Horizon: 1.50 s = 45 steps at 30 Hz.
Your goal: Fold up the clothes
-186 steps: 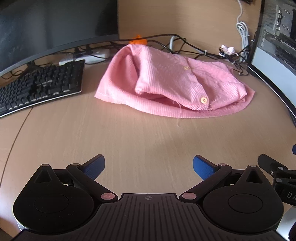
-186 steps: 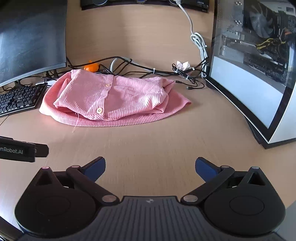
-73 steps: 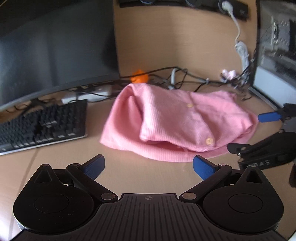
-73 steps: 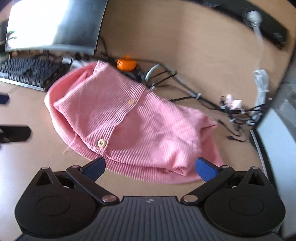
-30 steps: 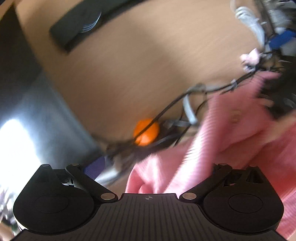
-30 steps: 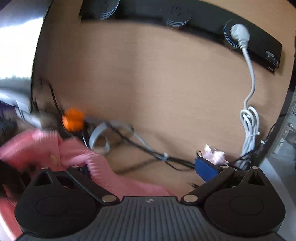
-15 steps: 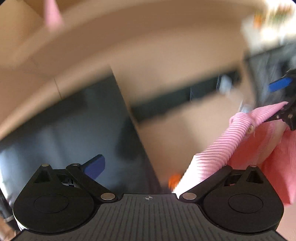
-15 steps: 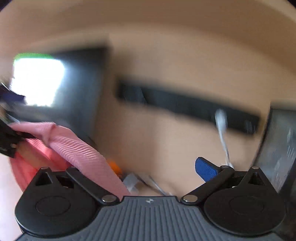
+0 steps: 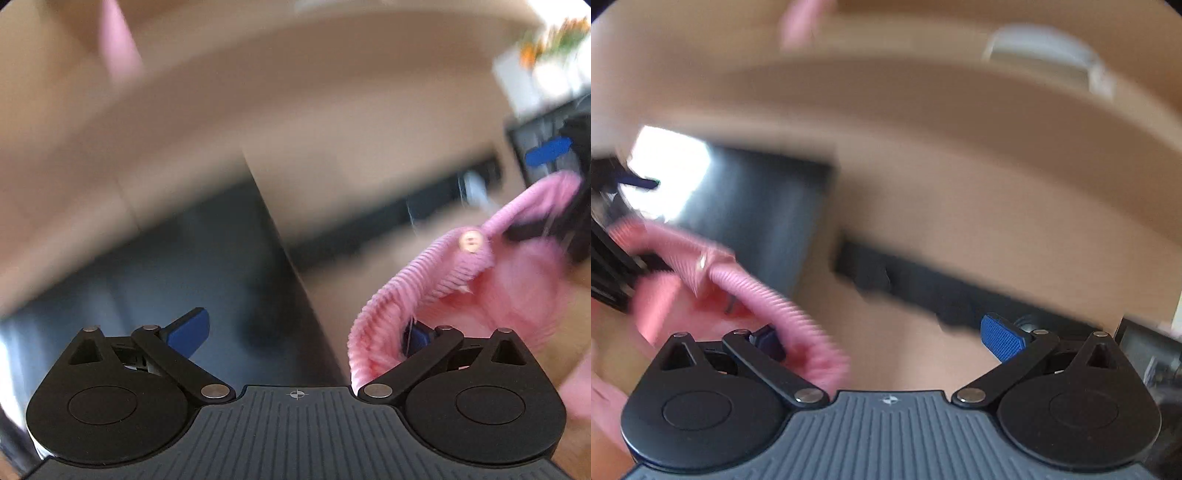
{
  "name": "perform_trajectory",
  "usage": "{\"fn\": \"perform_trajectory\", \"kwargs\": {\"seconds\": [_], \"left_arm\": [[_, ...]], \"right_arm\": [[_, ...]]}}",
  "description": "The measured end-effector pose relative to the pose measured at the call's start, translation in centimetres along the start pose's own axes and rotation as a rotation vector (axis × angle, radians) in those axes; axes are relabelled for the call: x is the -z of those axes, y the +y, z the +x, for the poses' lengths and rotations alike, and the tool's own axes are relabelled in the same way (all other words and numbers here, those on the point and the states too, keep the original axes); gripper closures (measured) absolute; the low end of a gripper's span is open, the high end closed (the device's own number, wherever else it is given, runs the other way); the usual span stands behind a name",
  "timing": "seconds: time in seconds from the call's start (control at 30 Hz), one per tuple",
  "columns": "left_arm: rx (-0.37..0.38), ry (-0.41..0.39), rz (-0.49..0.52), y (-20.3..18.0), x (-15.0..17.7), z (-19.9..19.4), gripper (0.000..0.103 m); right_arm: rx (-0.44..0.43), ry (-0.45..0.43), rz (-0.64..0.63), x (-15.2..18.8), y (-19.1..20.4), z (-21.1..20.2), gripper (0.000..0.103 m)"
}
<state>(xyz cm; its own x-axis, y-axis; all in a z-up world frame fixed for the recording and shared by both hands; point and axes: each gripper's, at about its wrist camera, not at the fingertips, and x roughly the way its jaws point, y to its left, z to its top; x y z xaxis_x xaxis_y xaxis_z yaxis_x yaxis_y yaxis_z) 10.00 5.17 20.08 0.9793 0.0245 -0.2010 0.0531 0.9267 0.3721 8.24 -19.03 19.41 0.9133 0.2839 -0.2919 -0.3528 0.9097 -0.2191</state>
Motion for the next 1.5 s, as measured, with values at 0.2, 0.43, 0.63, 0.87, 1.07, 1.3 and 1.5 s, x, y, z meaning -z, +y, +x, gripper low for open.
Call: {"fn": "perform_trajectory", "kwargs": {"seconds": [0.2, 0.43, 0.63, 0.87, 1.07, 1.3, 1.5], "left_arm": [[0.155, 0.346, -0.079, -0.7, 8.2, 3.9, 0.0], [0.295, 0.429, 0.07, -3.1, 13.7, -0.5, 0.0], [0.33, 0.5, 0.056, -2.8, 15.6, -2.3, 0.0], [0.36, 0.555, 0.172, -4.2, 18.1, -3.9, 0.0], [0.131, 0.545, 0.467, -4.7, 20.5, -1.4, 0.0], [-0.377, 0.524, 0.389, 5.1, 18.0, 4.6, 0.0], [-0.291, 0.565, 0.195, 7.7, 18.3, 2.1, 0.0]], "right_arm": [[-0.037, 0.245, 0.148, 5.4, -1.9, 7.6, 0.0], [-0.061, 0.483, -0.011, 12.0, 1.4, 7.1, 0.0], [0.067, 0.661, -0.215, 16.9, 3.9, 11.1, 0.0], [0.519, 0.505, -0.172, 13.3, -3.3, 10.4, 0.0], [0.009, 0.443, 0.29, 11.6, -0.2, 9.2, 0.0], [-0.219, 0.542, 0.304, 15.8, 8.4, 10.2, 0.0], [-0.2, 0.543, 0.306, 16.6, 8.2, 7.5, 0.0]]}}
